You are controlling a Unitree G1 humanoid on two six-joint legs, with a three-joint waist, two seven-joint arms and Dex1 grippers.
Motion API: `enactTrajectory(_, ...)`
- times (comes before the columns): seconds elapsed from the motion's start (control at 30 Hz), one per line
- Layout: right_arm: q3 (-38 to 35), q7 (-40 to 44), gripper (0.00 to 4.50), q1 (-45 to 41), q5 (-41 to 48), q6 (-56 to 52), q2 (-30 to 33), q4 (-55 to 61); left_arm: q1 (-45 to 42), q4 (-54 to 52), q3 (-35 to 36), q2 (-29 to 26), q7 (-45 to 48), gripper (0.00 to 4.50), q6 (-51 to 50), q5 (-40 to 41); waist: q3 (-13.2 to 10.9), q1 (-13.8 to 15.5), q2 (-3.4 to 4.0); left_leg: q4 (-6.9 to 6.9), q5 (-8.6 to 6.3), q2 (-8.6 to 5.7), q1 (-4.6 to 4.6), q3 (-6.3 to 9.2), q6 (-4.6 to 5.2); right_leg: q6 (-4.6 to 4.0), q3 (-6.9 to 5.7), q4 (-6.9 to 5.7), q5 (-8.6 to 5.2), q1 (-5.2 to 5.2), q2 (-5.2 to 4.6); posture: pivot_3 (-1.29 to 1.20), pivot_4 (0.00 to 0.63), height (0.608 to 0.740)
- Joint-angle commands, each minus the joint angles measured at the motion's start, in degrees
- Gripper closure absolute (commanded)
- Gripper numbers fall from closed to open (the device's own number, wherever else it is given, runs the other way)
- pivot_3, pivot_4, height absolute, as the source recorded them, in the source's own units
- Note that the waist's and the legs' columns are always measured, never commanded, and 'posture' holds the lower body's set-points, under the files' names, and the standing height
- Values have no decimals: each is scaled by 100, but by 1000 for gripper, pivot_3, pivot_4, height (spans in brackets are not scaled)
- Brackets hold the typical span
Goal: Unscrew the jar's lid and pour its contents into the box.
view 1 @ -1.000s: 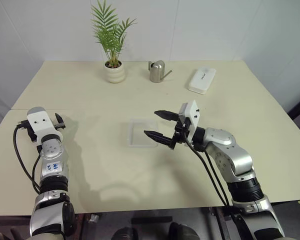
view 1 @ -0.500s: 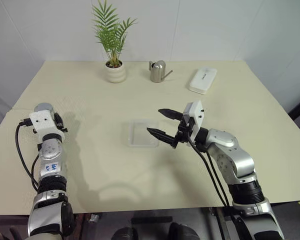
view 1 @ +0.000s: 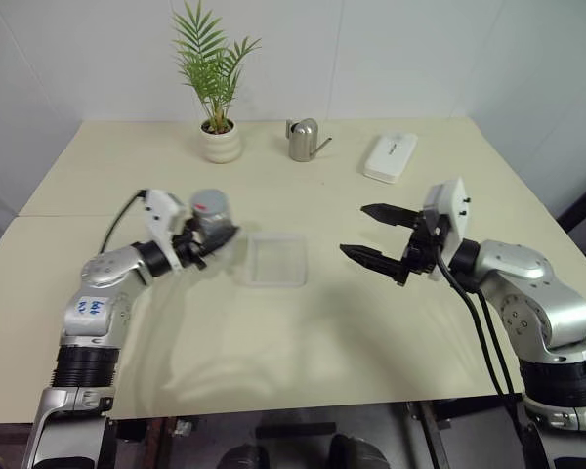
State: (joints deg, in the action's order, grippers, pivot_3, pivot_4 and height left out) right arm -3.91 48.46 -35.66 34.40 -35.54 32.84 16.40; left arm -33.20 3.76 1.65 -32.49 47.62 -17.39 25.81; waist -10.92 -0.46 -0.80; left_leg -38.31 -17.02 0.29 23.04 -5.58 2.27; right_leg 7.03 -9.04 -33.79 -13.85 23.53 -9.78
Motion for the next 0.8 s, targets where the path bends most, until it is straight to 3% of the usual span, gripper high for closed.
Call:
enactTrajectory(0.03, 136, -181, 0, -341, 318, -273, -198, 414, -262, -425, 30, 65, 240, 2516, -340, 343, 0, 10, 0, 1, 2, 10, 0, 1, -6, -4, -1, 1, 0, 1, 9, 0, 150, 740)
enactTrajectory(0.37, 780, -712, 0, -1046, 159, -480, -1199, 11, -75, -1059, -270, 214, 549, 2516, -550, 294, 0, 27, 0, 0, 3, 21, 4, -2, -13, -11, -1, 3, -1, 5, 23, 0, 150, 740)
enactTrajectory(0.8, 1083, -502, 0, -1165, -190, -360, -1317, -371, -20, -994, -310, 358, 608, 2516, -405, 124, 0, 25, 0, 0, 3, 22, 5, -2, -13, -12, -1, 3, -1, 7, 24, 0, 150, 740)
